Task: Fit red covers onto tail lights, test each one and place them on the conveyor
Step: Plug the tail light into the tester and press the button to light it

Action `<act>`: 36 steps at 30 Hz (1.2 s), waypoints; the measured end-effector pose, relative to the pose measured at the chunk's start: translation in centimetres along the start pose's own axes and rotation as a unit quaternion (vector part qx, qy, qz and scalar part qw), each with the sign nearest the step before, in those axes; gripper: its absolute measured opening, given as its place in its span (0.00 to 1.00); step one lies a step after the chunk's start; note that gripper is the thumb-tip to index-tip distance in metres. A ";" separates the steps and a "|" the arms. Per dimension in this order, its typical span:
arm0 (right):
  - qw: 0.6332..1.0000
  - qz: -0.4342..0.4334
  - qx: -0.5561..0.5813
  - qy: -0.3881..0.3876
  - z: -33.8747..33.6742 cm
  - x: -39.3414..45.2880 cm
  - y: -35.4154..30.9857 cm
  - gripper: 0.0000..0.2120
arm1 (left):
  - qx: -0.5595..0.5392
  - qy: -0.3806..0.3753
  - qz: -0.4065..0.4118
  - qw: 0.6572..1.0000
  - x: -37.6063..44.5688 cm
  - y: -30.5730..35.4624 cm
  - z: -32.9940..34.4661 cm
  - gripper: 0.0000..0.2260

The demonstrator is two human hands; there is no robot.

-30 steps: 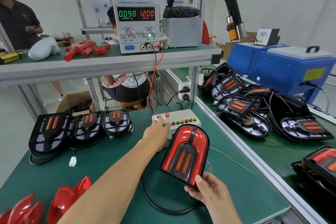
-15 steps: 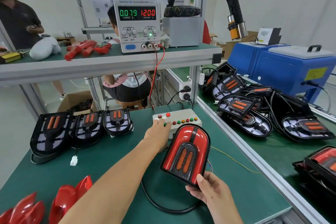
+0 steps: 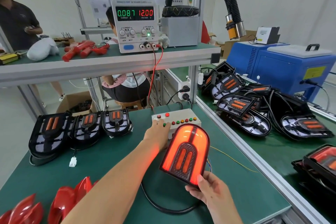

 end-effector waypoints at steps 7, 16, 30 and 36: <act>1.000 0.010 -0.005 0.005 0.0 0.0 0.0 0.07 | 0.062 0.014 0.015 0.998 0.7 0.0 -0.6 0.30; 0.999 0.026 -0.020 -0.004 -0.2 -0.2 -0.4 0.09 | 0.069 0.030 0.114 0.991 2.8 1.7 -0.4 0.36; 0.999 0.014 -0.038 0.012 -0.2 -0.1 -0.5 0.07 | 0.040 -0.056 0.129 0.989 8.7 3.3 1.0 0.35; 0.999 0.019 -0.028 0.009 -0.2 0.1 -0.1 0.08 | 0.047 -0.070 0.114 0.990 9.2 3.1 1.4 0.36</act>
Point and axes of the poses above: each hand's wrist, its own x-axis towards the middle knuckle, its own z-axis out of the palm, y = z × x, the point moved 5 cm from there along x, towards the middle knuckle, and after that the axes turned 5 degrees about -x, right-handed, at the moved point
